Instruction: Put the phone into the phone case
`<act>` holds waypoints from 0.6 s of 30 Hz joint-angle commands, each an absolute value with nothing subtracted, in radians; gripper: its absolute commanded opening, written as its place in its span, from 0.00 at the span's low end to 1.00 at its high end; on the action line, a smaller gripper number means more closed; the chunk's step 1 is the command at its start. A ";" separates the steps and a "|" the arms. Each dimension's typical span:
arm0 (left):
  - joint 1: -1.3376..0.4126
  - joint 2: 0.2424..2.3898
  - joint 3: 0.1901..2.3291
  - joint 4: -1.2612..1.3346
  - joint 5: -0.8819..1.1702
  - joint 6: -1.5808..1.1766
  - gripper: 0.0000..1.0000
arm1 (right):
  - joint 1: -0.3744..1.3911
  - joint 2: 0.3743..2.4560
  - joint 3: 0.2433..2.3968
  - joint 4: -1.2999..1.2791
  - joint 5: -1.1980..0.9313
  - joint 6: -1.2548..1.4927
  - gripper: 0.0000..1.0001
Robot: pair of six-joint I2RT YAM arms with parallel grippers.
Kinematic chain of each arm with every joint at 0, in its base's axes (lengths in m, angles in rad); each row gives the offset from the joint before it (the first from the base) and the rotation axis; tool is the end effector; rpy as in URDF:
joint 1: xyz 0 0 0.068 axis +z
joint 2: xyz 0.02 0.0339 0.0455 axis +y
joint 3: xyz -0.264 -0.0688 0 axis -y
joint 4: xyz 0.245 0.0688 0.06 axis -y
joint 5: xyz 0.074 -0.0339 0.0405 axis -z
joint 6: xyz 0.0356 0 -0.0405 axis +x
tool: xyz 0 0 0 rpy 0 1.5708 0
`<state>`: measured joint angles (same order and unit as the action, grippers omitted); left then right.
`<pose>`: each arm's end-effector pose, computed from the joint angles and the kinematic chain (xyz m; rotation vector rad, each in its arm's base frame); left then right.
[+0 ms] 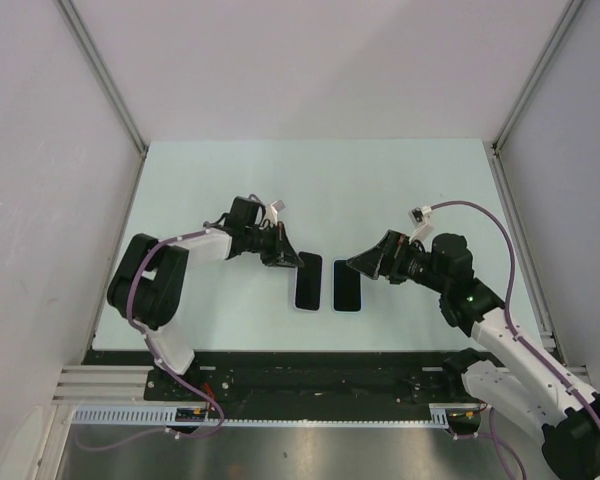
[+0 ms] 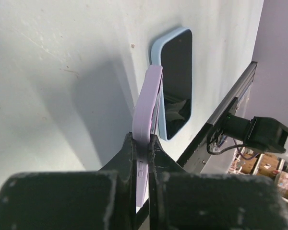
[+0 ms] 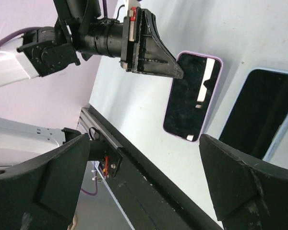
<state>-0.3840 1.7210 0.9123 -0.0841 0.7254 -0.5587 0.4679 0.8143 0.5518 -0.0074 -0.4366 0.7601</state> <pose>0.3019 -0.1475 0.1603 0.1183 2.5893 -1.2800 0.1658 0.1007 0.2715 -0.0424 2.0079 1.2272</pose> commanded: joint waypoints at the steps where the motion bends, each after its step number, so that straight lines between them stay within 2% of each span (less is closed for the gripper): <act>1: -0.382 1.785 0.998 -0.103 0.710 -0.580 0.00 | 0.450 0.802 0.563 -0.055 -0.440 0.721 1.00; 6: -0.379 1.818 1.045 -0.212 0.624 -0.542 0.11 | 0.440 0.788 0.563 -0.084 -0.434 0.706 1.00; 13: -0.367 1.799 1.022 -0.256 0.529 -0.537 0.19 | 0.419 0.795 0.561 -0.094 -0.446 0.709 1.00; 14: -0.365 1.798 1.017 -0.258 0.525 -0.540 0.26 | 0.416 0.792 0.561 -0.097 -0.448 0.710 1.00; 18: -0.359 1.767 1.000 -0.261 0.515 -0.531 0.39 | 0.405 0.788 0.563 -0.110 -0.449 0.713 1.00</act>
<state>-0.3763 1.8168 1.0100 -0.2474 0.5797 -0.5640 0.4168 0.8055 0.5518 -0.1024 -0.4355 0.7238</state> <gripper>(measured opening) 0.342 0.994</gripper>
